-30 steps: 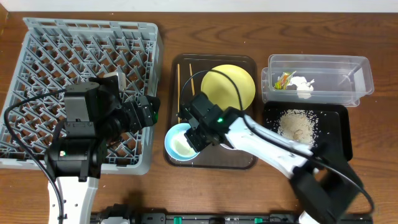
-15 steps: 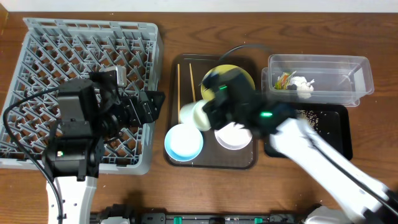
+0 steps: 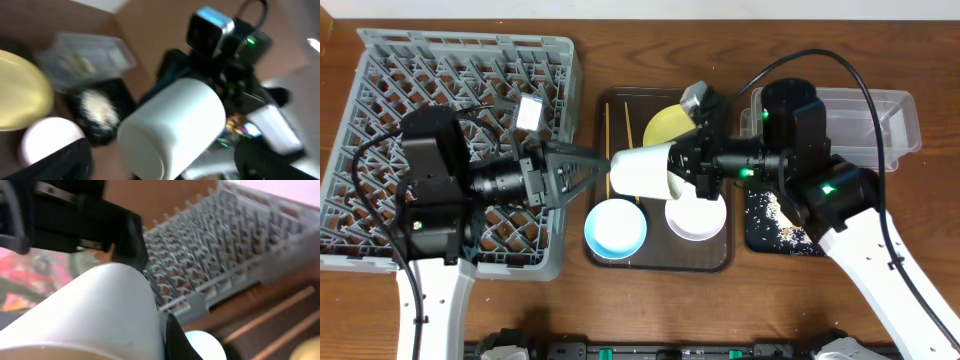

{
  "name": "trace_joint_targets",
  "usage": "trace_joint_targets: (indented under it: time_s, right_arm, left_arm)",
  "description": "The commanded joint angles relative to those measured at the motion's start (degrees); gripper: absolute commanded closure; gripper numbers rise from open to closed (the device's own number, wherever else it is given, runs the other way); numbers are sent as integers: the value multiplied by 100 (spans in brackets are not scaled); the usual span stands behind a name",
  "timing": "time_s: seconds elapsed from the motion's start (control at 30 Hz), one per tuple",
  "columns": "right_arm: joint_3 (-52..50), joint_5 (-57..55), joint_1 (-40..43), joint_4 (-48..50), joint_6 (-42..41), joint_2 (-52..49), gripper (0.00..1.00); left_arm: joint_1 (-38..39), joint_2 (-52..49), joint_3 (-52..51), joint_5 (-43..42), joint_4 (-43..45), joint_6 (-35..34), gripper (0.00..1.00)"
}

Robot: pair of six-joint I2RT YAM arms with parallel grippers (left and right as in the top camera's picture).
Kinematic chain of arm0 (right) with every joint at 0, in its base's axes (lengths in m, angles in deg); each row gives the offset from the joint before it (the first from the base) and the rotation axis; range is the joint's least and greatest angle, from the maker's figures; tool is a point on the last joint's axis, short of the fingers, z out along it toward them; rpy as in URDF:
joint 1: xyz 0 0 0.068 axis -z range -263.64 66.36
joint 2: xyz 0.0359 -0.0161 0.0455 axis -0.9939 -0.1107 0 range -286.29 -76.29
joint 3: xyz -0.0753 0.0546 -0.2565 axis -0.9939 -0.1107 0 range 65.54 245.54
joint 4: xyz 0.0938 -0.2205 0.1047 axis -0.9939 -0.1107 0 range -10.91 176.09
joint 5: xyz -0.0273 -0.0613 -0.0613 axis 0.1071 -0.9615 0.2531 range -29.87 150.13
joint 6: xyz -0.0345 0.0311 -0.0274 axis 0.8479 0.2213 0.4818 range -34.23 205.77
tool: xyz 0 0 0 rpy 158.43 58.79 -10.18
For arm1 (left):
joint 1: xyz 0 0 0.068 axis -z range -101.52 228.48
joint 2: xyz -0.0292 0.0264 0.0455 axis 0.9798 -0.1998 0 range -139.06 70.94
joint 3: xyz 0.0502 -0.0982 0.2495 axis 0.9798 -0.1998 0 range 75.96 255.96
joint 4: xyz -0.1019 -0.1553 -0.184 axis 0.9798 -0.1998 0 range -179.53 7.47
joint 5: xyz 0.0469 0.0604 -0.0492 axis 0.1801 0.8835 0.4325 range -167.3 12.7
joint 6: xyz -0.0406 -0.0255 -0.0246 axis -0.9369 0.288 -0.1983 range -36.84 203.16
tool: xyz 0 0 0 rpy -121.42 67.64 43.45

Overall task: Sort waste into correct bins and load items into the dishwasher
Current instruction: 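Grasp the white cup with the left gripper and release the right gripper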

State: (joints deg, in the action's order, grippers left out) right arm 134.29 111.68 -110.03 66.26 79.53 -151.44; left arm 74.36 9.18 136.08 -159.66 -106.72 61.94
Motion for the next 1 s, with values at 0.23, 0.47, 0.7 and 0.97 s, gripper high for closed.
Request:
trace_joint_targets:
  time_s: [0.23,0.47,0.7,0.97]
  right_arm:
    - [74,483,-262,627,76,-96,99]
    - [74,444,-396,680,50,-280,99]
    - [74,442,-433,686,52,-280,87]
    - [74,448,-76,673,-66,-232,56]
  left_arm:
    - [894,2,103,-769,7,-149,14]
    - [1106,2,103,-695,79,-142,24]
    - [1106,2,103,-501,197,-142,35]
    - [1106,2,103,385,291,-144,38]
